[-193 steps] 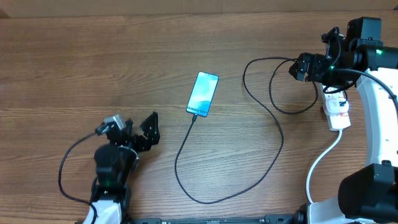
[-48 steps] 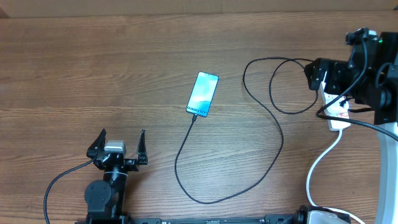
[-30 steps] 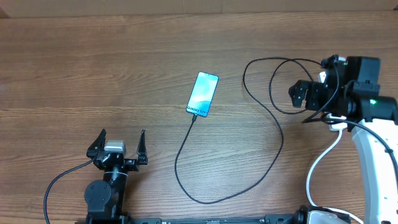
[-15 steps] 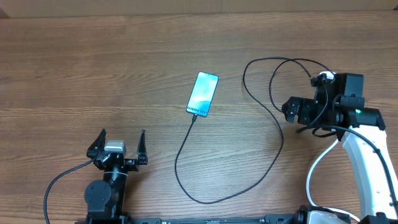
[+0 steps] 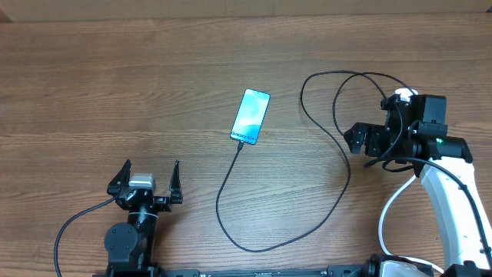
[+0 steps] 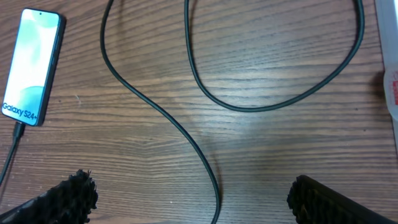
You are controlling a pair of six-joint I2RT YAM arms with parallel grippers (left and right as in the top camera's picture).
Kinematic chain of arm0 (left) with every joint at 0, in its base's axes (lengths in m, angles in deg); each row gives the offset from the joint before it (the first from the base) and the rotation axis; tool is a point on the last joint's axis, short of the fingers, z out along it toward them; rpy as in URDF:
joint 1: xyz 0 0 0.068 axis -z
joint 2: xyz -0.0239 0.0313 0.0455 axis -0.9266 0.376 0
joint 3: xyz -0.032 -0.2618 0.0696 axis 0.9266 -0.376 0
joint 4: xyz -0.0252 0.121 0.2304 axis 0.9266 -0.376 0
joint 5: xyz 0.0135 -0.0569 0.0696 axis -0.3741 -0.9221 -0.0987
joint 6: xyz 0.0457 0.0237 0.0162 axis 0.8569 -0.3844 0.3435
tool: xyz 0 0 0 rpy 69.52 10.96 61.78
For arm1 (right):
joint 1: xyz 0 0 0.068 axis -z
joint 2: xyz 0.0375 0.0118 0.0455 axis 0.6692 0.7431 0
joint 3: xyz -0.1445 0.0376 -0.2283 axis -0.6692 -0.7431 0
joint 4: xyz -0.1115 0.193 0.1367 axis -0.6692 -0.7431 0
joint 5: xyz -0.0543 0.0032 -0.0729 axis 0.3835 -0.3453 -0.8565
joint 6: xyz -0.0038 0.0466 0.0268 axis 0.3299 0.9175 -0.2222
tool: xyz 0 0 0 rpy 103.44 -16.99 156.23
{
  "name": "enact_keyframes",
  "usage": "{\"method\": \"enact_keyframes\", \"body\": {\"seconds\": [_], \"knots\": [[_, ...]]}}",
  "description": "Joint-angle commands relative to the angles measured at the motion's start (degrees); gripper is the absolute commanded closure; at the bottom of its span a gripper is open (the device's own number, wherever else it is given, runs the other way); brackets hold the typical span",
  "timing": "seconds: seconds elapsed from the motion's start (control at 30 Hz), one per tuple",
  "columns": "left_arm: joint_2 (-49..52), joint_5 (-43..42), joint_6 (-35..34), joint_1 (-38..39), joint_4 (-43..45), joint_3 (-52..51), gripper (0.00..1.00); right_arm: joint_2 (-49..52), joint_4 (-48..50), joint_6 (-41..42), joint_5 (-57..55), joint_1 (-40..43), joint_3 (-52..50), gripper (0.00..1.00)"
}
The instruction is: Plug charger to phone and switch on socket
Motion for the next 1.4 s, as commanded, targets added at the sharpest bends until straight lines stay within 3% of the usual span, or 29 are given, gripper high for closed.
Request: {"method": "enact_keyframes", "body": {"seconds": [0.0, 0.37, 0.87, 1.37], "knots": [[-0.66, 0.57, 0.9, -0.46, -0.07, -0.2, 0.0, -1.44, 1.09, -0.2, 1.79, -0.26, -0.94, 0.0], [-0.66, 0.57, 0.9, -0.46, -0.07, -0.2, 0.0, -1.44, 5.44, -0.02, 5.64, -0.28, -2.14, 0.0], [-0.66, 0.57, 0.9, -0.46, -0.07, -0.2, 0.01, -1.44, 30.67, -0.07, 9.81, -3.54, -17.31, 0.0], [-0.66, 0.57, 0.9, -0.46, -0.07, -0.2, 0.0, -1.44, 42.29, -0.04, 9.22, -3.58, -23.82, 0.0]]}}
